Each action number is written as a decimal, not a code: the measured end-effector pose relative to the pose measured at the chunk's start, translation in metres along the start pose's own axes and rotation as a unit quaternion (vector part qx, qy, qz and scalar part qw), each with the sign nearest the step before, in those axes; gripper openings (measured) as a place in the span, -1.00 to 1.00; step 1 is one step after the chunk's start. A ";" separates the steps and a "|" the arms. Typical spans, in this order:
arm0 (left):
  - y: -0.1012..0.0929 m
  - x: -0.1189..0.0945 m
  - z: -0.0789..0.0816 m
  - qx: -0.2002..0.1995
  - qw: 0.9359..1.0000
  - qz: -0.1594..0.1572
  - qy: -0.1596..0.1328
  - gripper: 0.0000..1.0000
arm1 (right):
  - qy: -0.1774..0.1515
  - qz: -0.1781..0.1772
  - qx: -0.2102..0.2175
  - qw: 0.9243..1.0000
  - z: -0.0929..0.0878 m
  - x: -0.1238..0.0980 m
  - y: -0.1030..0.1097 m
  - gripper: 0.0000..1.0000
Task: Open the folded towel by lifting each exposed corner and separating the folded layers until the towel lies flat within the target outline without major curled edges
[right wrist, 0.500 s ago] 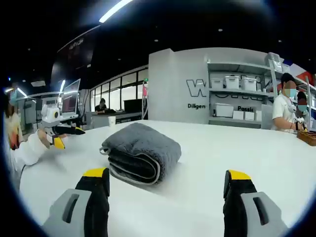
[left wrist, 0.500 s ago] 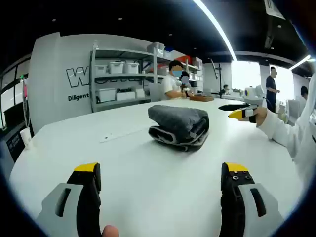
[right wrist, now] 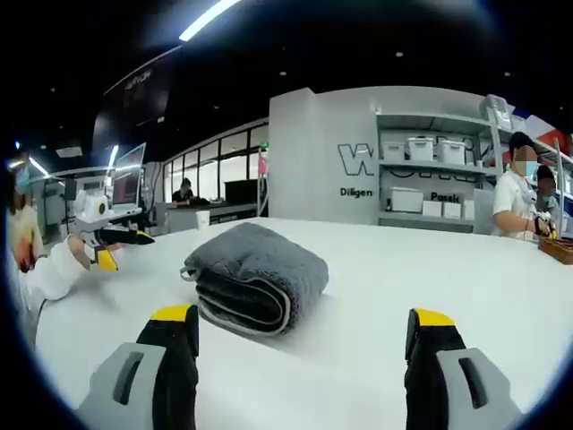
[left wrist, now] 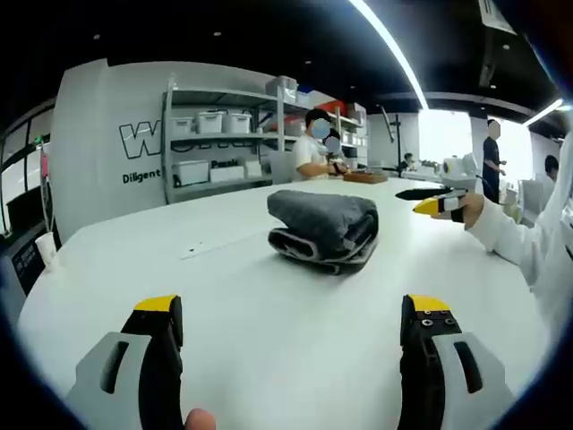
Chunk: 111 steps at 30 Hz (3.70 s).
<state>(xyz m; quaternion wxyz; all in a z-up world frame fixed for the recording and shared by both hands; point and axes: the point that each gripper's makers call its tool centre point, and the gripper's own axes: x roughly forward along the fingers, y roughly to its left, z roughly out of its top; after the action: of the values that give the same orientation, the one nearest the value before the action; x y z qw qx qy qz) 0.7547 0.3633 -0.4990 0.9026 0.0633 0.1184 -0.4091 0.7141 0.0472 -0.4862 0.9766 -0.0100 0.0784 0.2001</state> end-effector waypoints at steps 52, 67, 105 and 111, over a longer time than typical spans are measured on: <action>-0.001 0.001 -0.002 0.001 1.000 -0.001 0.006 0.99 | 0.008 0.003 0.001 1.000 -0.004 0.001 0.000 0.92; -0.001 0.002 -0.004 -0.001 1.000 -0.002 0.010 0.99 | 0.009 0.002 0.002 1.000 -0.005 0.002 -0.001 0.92; 0.006 -0.001 -0.017 0.014 0.998 0.021 0.059 0.99 | 0.028 0.002 -0.024 0.999 -0.010 0.011 0.010 0.92; 0.002 0.000 -0.016 0.024 0.997 0.016 0.065 0.99 | 0.025 -0.008 -0.029 0.999 -0.003 0.019 0.011 0.91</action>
<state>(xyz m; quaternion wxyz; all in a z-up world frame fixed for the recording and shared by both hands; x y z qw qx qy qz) 0.7534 0.3678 -0.5149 0.8975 0.1136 0.1657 -0.3925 0.7265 0.0643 -0.4918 0.9751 -0.0438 0.0966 0.1946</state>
